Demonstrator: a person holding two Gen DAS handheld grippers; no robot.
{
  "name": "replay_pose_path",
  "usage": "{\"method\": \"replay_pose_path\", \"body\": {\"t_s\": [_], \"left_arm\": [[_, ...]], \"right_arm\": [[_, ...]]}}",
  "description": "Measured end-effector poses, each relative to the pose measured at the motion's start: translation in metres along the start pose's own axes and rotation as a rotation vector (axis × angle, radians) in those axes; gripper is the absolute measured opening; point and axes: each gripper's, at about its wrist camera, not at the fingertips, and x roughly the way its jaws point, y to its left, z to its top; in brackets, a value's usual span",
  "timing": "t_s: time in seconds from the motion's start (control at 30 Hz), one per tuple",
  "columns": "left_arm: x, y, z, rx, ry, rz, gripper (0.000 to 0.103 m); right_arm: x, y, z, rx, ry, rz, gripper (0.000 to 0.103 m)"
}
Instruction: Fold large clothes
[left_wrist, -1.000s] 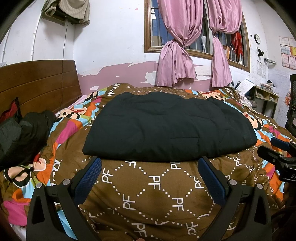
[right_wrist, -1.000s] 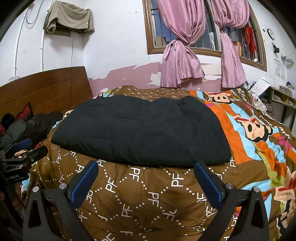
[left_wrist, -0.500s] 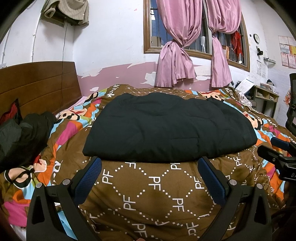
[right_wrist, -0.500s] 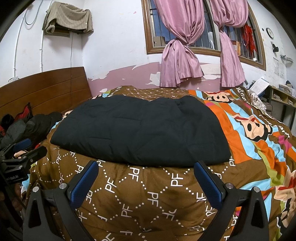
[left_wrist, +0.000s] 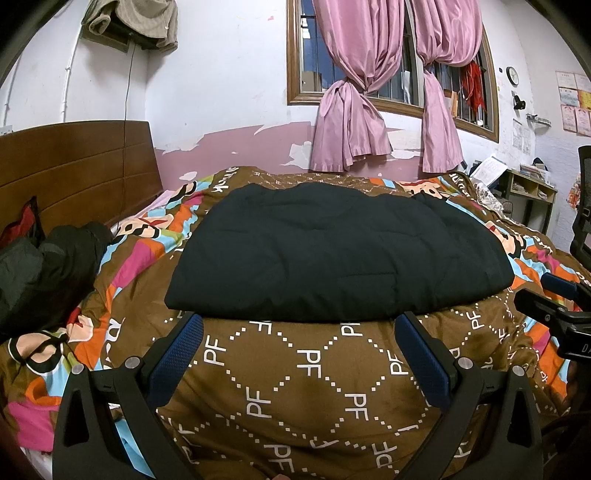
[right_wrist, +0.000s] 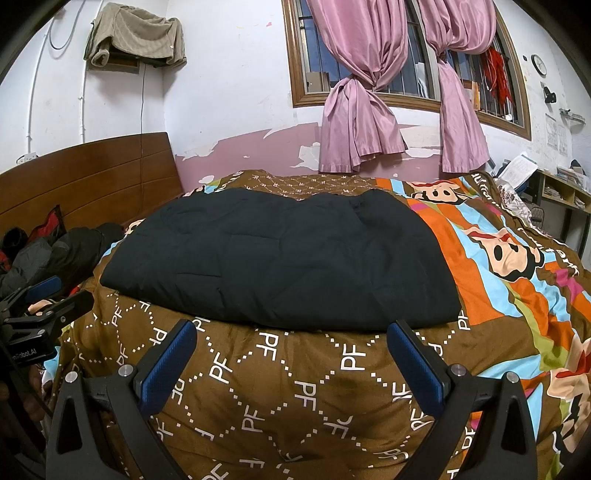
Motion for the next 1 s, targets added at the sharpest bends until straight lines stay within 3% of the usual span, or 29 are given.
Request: {"method": "replay_pose_path", "body": {"t_s": [0.5,1.0], "left_arm": [[0.0004,0.0035,0.0022,-0.01,-0.002,-0.008,0.102],[0.009,0.0008,-0.0035,-0.036,0.077,0.002,0.102]], "right_arm": [[0.0008,-0.0031,-0.0032,0.007,0.004,-0.005,0.103],[0.0011,-0.003,-0.0038,0.007,0.004,-0.006,0.103]]}}
